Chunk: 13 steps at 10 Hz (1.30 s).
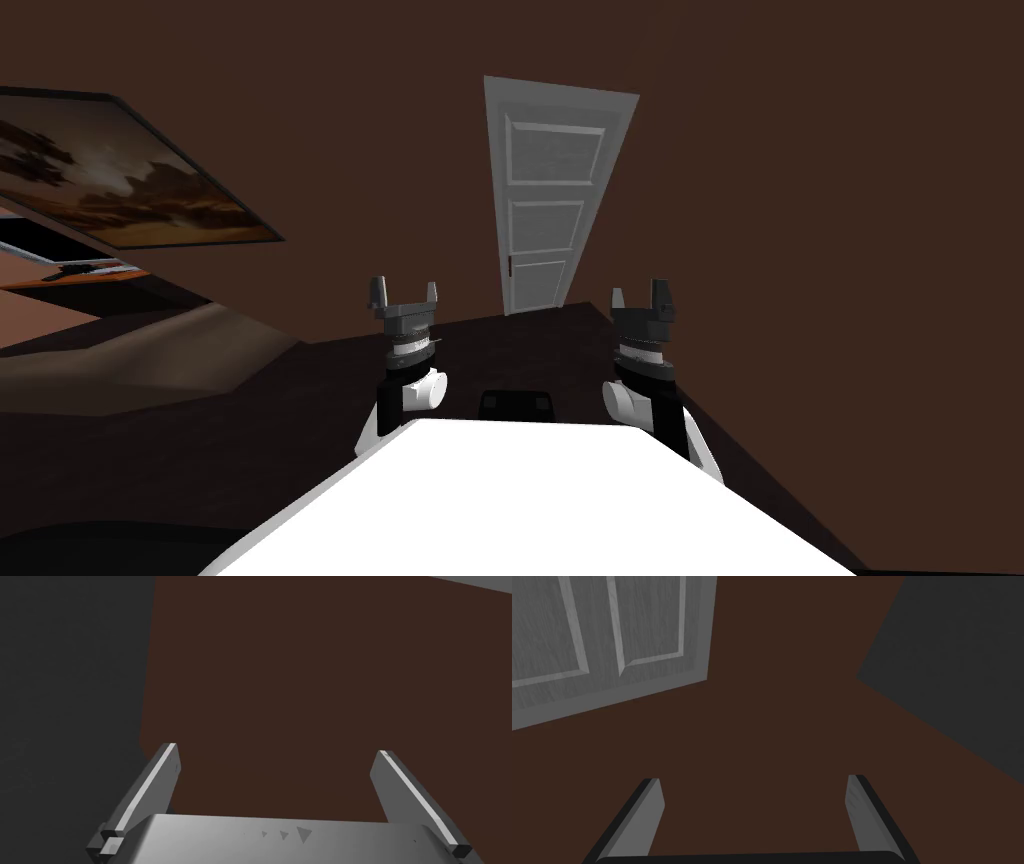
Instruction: Pull the door open
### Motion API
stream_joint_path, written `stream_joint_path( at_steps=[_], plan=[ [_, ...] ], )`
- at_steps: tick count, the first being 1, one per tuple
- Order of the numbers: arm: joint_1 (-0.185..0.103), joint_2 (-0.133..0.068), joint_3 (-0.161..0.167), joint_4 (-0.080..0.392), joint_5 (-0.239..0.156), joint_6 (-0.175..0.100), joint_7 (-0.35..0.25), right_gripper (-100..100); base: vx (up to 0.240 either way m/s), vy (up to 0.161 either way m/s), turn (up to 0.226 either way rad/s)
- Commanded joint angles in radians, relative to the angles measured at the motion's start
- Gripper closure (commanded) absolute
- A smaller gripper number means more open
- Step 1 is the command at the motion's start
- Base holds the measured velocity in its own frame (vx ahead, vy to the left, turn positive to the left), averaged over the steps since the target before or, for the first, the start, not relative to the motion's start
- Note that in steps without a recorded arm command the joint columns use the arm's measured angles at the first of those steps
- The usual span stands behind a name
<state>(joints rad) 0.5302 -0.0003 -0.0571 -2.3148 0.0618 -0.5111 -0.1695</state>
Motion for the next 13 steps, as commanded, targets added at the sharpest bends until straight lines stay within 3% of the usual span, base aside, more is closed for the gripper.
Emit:
stream_joint_path(
  at_steps=[1,2,4,9,13],
  plan=[
    [-0.002,-0.01,0.003,0.029,-0.025,-0.011,-0.023,-100,0.075,0.016,0.126],
    [-0.002,-0.01,0.003,-0.052,-0.025,0.06,-0.023,-100,0.095,0.013,0.127],
    [-0.002,-0.01,0.003,0.023,-0.025,-0.006,-0.023,-100,0.03,0.0,-0.006],
    [-0.009,-0.033,0.011,0.106,-0.094,-0.042,-0.086,-100,0.085,0.007,0.129],
    [-0.016,-0.056,0.02,0.201,-0.178,-0.079,-0.164,-100,0.13,0.009,0.184]
  ],
)
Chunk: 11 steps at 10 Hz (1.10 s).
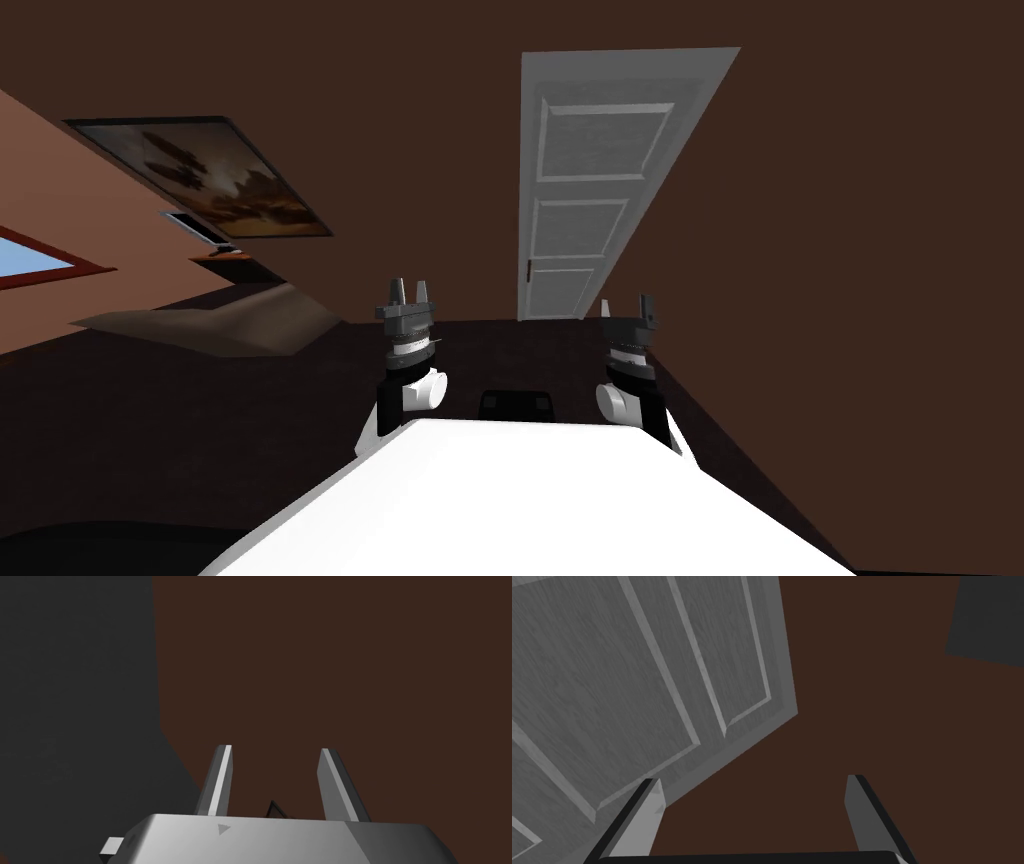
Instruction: Pull the door open
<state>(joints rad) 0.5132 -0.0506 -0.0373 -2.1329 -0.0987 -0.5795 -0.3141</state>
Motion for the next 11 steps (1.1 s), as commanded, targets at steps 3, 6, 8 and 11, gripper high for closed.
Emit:
stream_joint_path(
  at_steps=[3,6,8,11],
  plan=[
    [-0.004,-0.018,0.007,0.077,-0.069,-0.034,-0.066,-100,0.121,-0.008,0.178],
    [-0.009,-0.03,0.013,0.138,-0.123,-0.058,-0.115,-100,0.096,-0.002,0.156],
    [-0.012,-0.038,0.017,0.181,-0.16,-0.075,-0.15,-100,0.101,-0.014,0.198],
    [-0.018,-0.05,0.024,0.247,-0.219,-0.101,-0.204,-100,0.098,-0.009,0.17]
  ],
)
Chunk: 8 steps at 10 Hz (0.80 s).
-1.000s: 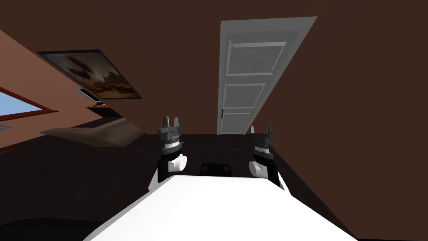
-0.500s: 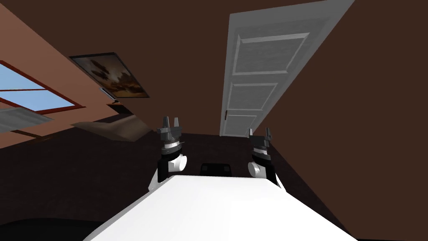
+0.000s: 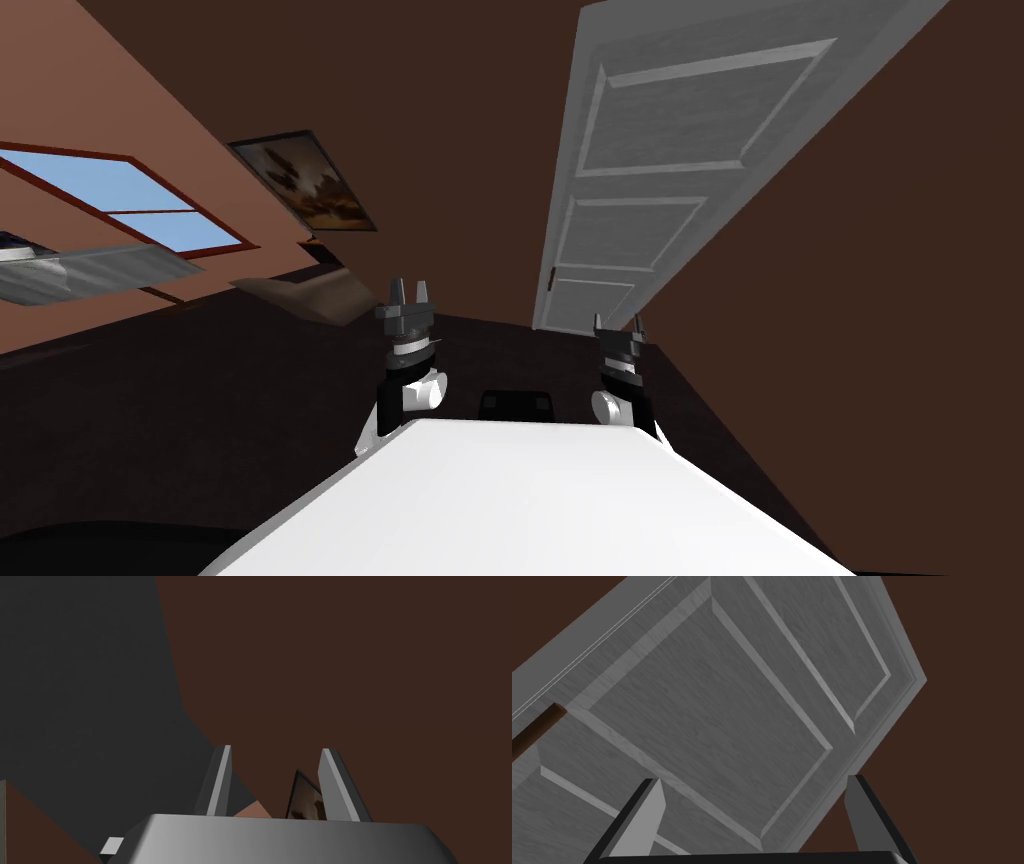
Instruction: Pull the door open
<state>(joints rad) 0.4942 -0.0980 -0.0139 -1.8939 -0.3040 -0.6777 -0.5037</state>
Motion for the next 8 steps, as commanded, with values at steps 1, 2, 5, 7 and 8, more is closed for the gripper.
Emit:
stream_joint_path(
  at_steps=[1,2,5,7,8],
  plan=[
    [-0.001,-0.007,0.003,0.031,-0.034,-0.012,-0.033,-100,0.095,-0.008,0.2],
    [-0.002,-0.011,0.005,0.054,-0.054,-0.021,-0.051,-100,0.102,-0.017,0.181],
    [-0.008,-0.022,0.012,0.123,-0.115,-0.048,-0.108,-100,0.1,-0.024,0.206],
    [-0.012,-0.029,0.017,0.17,-0.157,-0.067,-0.145,-100,0.1,-0.025,0.174],
    [-0.014,-0.033,0.019,0.193,-0.177,-0.076,-0.164,-100,0.093,-0.03,0.168]
  ],
)
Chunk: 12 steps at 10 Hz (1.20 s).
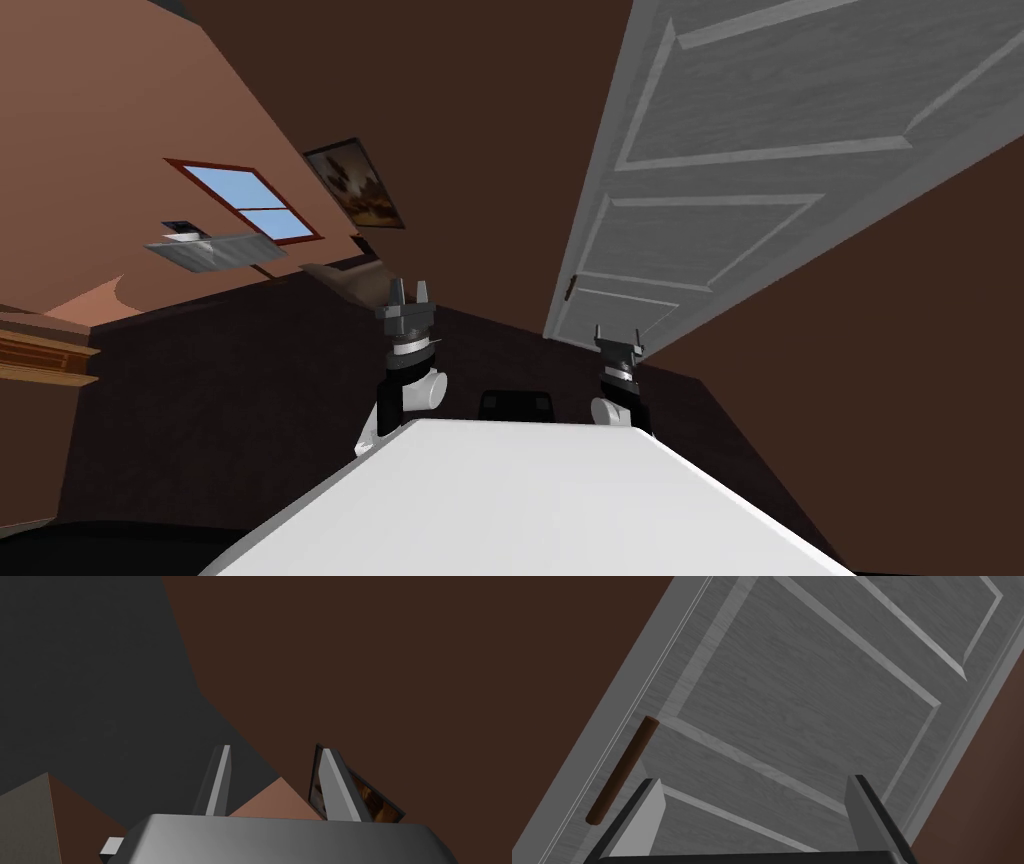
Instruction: Pull the door open
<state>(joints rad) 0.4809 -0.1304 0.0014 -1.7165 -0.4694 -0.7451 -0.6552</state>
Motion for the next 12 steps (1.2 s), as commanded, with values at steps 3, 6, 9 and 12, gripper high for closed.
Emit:
stream_joint_path(
  at_steps=[3,6,9,12],
  plan=[
    [-0.006,-0.011,0.011,0.086,-0.074,-0.036,-0.07,-100,0.095,-0.031,0.206],
    [-0.011,-0.021,0.018,0.154,-0.134,-0.063,-0.125,-100,0.105,-0.04,0.192],
    [-0.017,-0.03,0.025,0.222,-0.194,-0.09,-0.18,-100,0.096,-0.04,0.184],
    [-0.022,-0.039,0.031,0.285,-0.25,-0.115,-0.232,-100,0.079,-0.051,0.175]
  ],
)
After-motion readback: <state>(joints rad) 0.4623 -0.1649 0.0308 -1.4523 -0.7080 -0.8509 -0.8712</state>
